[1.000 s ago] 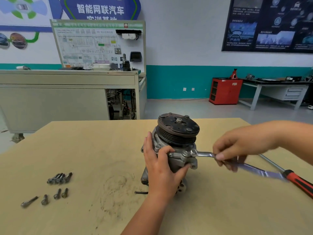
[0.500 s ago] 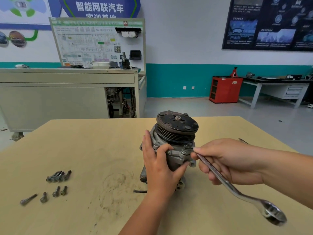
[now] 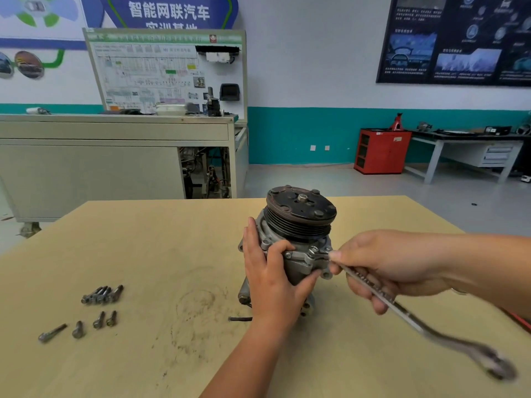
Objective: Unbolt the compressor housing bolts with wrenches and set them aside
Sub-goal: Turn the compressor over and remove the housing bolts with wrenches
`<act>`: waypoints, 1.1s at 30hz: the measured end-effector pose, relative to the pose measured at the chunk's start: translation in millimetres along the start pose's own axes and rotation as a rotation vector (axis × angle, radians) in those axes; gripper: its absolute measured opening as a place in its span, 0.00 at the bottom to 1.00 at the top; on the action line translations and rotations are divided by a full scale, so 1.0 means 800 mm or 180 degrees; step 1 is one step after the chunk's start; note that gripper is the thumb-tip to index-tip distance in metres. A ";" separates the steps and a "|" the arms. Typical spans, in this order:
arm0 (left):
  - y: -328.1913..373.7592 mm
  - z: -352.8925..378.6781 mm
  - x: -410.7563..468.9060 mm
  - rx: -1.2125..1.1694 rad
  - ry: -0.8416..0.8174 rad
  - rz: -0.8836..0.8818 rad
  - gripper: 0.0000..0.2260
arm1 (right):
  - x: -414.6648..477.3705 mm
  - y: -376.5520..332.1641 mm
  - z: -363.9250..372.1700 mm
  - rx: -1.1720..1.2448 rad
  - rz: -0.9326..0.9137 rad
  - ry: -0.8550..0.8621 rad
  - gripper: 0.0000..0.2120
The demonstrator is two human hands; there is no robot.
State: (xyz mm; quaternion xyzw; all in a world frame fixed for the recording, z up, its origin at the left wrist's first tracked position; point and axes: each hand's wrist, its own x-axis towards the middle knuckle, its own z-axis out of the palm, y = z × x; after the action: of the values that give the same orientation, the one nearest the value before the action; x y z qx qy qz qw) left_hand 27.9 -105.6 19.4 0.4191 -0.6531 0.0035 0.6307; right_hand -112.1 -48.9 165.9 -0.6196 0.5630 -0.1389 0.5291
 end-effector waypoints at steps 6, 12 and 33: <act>0.002 -0.001 0.000 -0.0059 -0.0031 -0.0101 0.28 | 0.009 -0.006 -0.030 -0.1155 0.0125 -0.0040 0.17; 0.004 -0.003 0.002 -0.0169 -0.0096 -0.0274 0.27 | 0.037 -0.003 -0.064 -0.3057 -0.0535 0.0879 0.12; 0.001 -0.002 0.002 -0.0333 -0.0048 -0.0267 0.27 | 0.006 0.028 0.004 0.1047 -0.0419 -0.0233 0.13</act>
State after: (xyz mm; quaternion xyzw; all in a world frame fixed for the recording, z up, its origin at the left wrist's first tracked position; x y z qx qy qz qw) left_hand 29.0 -105.5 21.4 0.4125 -0.6391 -0.0603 0.6464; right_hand -119.9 -47.1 144.5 -0.5648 0.4712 -0.2409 0.6332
